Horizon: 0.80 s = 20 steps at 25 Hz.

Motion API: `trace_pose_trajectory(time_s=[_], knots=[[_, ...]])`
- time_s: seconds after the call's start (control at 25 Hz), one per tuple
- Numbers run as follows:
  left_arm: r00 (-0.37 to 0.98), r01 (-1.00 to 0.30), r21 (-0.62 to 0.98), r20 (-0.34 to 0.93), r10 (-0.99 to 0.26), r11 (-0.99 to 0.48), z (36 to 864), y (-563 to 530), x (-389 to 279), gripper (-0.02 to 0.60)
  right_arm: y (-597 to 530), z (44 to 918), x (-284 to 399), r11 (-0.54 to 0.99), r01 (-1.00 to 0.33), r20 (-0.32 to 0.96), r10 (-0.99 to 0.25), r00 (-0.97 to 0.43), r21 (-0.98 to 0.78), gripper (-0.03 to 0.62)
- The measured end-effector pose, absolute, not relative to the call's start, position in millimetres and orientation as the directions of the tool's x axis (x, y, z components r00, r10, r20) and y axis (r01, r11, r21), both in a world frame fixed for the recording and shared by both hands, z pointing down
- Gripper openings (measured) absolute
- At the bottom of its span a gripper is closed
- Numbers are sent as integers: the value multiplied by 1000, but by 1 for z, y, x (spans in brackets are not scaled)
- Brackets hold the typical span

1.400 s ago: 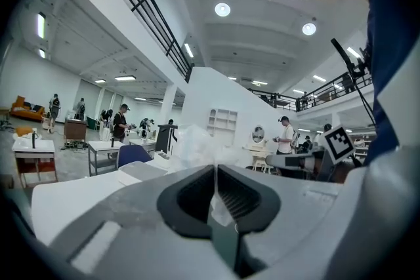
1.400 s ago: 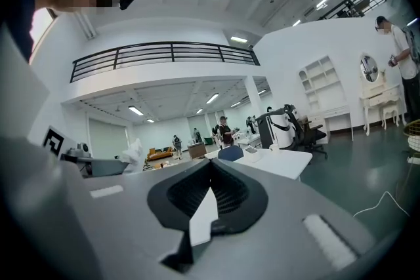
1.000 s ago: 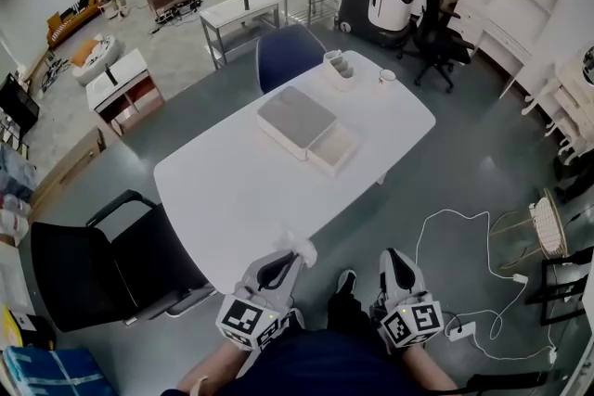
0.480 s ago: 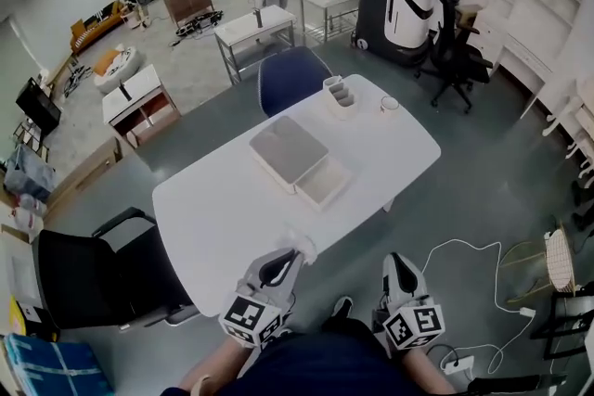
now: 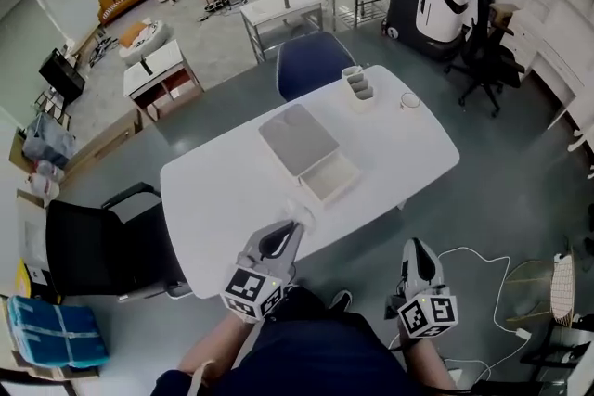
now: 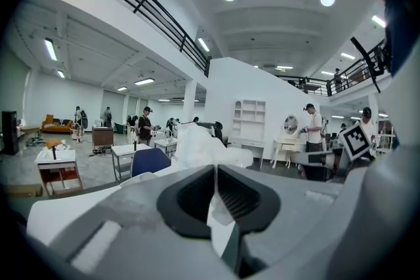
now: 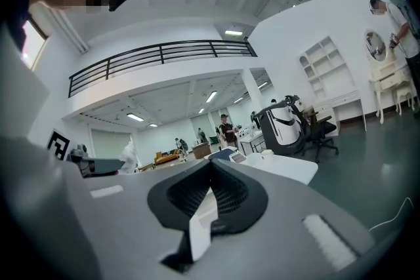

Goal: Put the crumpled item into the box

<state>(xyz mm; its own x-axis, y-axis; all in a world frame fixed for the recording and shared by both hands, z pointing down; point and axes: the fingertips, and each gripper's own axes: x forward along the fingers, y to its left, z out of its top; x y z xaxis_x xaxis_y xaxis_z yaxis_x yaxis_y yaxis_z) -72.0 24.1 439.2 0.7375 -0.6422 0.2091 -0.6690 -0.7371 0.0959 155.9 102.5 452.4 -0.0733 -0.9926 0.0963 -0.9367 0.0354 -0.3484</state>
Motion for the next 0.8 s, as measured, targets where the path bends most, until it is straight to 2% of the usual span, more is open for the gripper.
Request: trace_pose_trajectory(time_s=[0.52, 0.8], knots=[[724, -686, 135, 229, -651, -715, 449, -70, -70, 18, 13, 461, 162, 9, -946, 166, -984, -66, -323, 2], [776, -628, 205, 240, -583, -751, 464, -106, -58, 18, -29, 454, 156, -16, -961, 213, -976, -45, -275, 2]])
